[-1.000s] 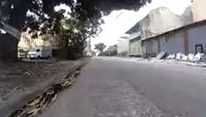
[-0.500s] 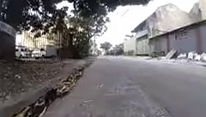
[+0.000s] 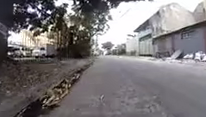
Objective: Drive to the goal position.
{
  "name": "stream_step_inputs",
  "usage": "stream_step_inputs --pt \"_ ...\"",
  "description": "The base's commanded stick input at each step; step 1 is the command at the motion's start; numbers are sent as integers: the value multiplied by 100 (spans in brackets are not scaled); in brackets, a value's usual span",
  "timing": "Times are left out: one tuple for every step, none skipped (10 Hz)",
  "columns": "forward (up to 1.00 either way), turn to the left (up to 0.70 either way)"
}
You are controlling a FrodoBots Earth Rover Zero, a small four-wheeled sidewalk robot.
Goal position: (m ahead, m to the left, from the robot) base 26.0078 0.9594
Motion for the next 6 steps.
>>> stream_step_inputs --pt "100 0" --pt "100 0" --pt "100 0" --pt "100 0" --pt "100 0" --pt "100 0"
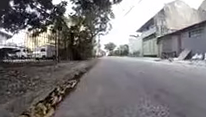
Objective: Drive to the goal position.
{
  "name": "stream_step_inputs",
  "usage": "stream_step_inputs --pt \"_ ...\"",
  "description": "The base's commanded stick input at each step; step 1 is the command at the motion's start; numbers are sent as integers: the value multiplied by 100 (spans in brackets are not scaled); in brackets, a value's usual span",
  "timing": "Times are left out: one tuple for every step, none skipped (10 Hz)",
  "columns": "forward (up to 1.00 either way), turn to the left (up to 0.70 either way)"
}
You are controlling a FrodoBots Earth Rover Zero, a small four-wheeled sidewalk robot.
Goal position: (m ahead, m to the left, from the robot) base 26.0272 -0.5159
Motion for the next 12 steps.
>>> stream_step_inputs --pt "100 0" --pt "100 0" --pt "100 0" --pt "100 0" --pt "100 0" --pt "100 0" --pt "100 0" --pt "100 0" --pt "100 0" --pt "100 0" --pt "100 0" --pt "100 0"
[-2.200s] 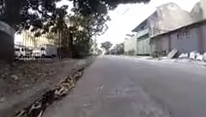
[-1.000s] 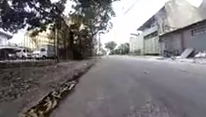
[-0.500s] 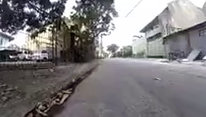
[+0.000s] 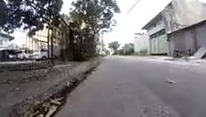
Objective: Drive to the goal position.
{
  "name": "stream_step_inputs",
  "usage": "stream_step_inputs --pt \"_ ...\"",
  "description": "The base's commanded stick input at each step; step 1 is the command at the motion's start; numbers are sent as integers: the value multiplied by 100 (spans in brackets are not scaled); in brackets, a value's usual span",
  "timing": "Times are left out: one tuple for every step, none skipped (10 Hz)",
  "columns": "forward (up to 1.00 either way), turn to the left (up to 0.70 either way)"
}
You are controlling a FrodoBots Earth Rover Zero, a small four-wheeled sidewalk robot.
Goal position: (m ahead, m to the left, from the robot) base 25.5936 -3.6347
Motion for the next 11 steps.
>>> stream_step_inputs --pt "100 0" --pt "100 -2" --pt "100 -40" --pt "100 -40" --pt "100 -40" --pt "100 -40" --pt "100 -30" --pt "100 -8" --pt "100 0" --pt "100 0" --pt "100 0"
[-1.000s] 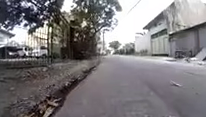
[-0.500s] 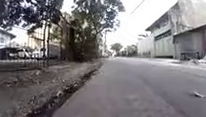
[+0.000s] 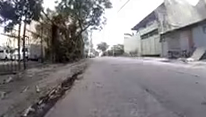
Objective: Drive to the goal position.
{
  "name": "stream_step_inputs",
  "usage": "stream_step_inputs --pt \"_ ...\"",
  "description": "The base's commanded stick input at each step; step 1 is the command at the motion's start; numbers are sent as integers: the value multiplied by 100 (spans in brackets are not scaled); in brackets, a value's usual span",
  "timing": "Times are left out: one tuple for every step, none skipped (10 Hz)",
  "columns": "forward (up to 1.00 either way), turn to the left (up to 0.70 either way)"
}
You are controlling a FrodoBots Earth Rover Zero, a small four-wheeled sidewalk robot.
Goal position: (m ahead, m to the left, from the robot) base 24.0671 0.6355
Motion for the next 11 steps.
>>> stream_step_inputs --pt "100 0" --pt "100 0" --pt "100 0" --pt "100 0" --pt "100 0" --pt "100 0" --pt "100 0" --pt "100 0" --pt "100 0" --pt "100 0" --pt "100 0"
